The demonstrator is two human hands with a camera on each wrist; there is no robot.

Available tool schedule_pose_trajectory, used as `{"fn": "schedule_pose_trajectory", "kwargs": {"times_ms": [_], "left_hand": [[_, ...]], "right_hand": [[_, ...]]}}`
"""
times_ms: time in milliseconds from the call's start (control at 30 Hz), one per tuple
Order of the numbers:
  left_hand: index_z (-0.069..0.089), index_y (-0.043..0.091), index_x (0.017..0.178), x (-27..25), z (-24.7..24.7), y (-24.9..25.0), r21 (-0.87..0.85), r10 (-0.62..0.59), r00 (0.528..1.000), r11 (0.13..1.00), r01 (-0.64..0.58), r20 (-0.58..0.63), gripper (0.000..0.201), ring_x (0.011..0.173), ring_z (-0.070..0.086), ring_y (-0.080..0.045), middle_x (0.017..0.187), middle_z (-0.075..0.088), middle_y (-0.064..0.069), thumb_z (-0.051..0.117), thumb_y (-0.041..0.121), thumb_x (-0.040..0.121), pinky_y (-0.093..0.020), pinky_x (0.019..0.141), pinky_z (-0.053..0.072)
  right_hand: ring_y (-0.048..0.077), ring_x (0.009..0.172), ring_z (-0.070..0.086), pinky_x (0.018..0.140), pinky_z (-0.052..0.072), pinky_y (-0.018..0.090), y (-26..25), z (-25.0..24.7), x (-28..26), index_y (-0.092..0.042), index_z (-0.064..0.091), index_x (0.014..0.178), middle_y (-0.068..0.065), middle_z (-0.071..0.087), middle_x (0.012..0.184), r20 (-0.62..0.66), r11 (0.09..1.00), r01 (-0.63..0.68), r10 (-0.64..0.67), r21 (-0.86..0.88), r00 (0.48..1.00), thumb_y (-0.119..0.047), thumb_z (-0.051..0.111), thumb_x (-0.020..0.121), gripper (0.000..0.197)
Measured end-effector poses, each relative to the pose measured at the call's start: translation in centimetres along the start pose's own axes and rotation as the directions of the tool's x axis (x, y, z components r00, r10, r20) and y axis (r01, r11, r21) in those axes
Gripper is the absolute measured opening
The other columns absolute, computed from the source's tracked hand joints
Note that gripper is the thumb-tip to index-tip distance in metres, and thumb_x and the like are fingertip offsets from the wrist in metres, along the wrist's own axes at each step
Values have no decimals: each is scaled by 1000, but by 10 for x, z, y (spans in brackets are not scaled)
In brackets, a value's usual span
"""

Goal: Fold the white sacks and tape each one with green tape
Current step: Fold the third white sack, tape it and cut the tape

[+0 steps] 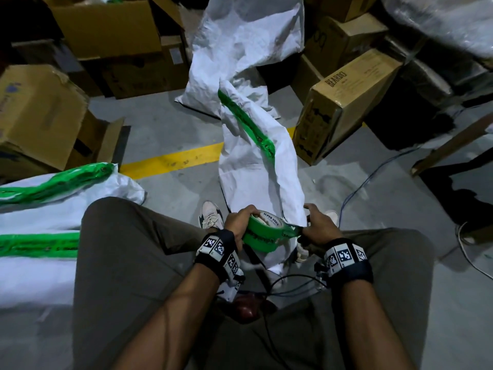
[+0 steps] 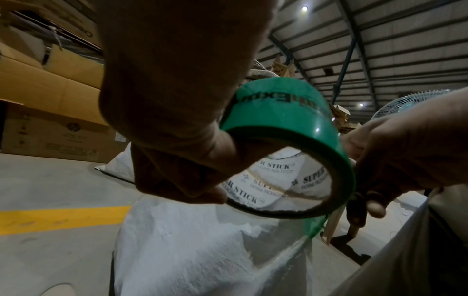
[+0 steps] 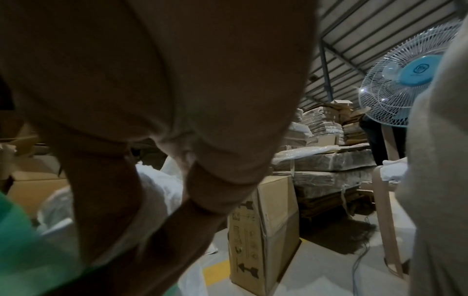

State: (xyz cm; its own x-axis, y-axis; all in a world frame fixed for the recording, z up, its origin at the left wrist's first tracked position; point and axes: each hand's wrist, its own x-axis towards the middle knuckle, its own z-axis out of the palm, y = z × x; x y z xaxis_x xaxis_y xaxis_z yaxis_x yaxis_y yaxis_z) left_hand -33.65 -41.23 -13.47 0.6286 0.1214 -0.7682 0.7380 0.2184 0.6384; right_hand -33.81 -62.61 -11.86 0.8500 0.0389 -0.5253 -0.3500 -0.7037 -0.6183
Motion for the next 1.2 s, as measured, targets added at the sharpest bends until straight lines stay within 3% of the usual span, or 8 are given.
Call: {"fn": "schedule_pose_trajectory", "kwargs": {"times_ms": [200, 333, 467, 600, 767, 967, 1067, 1200], "left_hand": [[66, 12, 62, 0, -7, 0, -90, 16, 998, 996, -21, -58, 16, 54, 59, -23, 66, 66, -11, 75, 16, 74, -29, 59, 50], [68, 14, 48, 1, -4, -3, -78, 65, 991, 994, -75, -114, 23, 61, 62, -25, 66, 68, -10, 78, 21, 67, -34, 63, 49], [70, 10, 57, -2, -7, 6, -59, 99, 986, 992, -108, -133, 18, 57, 62, -23, 65, 69, -9, 77, 27, 60, -33, 61, 51], [68, 8, 71, -7, -9, 7, -51, 102, 994, 993, -104, -51, 13, 50, 59, -21, 60, 65, -8, 73, 18, 75, -26, 55, 49], [66, 10, 65, -13, -1, 4, 40, 153, 988, 987, -153, -13, 25, 64, 63, -25, 66, 67, -11, 76, 33, 62, -36, 65, 50], [59, 11, 76, -18, 6, 15, 36, 185, 982, 982, -184, -43, 32, 69, 63, -25, 76, 65, -12, 81, 30, 64, -44, 66, 57], [59, 12, 87, -13, 9, 29, 53, 224, 970, 974, -220, -96, 39, 67, 60, -22, 78, 64, -9, 83, 31, 63, -32, 55, 51], [55, 15, 74, -11, 13, 51, 149, 261, 962, 958, -247, -82, 31, 59, 51, -21, 66, 57, -3, 81, 27, 64, -24, 50, 38]], "right_hand": [[33, 85, 66, 56, 47, 24, -7, 1, -3, -50, 14, 153, 12, 62, 103, -43, 955, 247, -257, -162, 965, 6, 65, 81, 104], [20, 80, 65, 62, 55, 24, 4, 3, 13, -69, 36, 137, 5, 51, 118, 66, 936, 275, -267, -218, 961, 10, 54, 81, 98], [15, 61, 56, 48, 45, 22, 6, -1, 12, -49, 60, 129, 2, 55, 104, 207, 985, 132, -106, -113, 973, -7, 48, 92, 57], [8, 64, 63, 45, 44, 22, -3, 4, 12, -28, 70, 106, 3, 69, 96, 53, 998, 56, -57, 10, 997, -40, 63, 95, 17], [19, 52, 69, 63, 60, 38, -7, 26, 19, -28, 61, 87, 4, 72, 84, -288, 997, -68, 53, -41, 956, -25, 79, 79, 20], [29, 91, 70, 80, 55, 34, -7, 29, 17, -27, 73, 74, 9, 75, 89, -377, 989, -146, 126, -26, 918, -9, 75, 70, 19], [35, 100, 65, 89, 53, 39, -8, 27, 18, -17, 78, 96, 14, 69, 111, -318, 987, -135, 99, -93, 943, -24, 64, 87, 19], [36, 97, 61, 75, 49, 36, -18, 12, 4, -9, 72, 97, 22, 66, 99, -62, 994, -109, 108, -9, 992, -70, 35, 95, 71]]}}
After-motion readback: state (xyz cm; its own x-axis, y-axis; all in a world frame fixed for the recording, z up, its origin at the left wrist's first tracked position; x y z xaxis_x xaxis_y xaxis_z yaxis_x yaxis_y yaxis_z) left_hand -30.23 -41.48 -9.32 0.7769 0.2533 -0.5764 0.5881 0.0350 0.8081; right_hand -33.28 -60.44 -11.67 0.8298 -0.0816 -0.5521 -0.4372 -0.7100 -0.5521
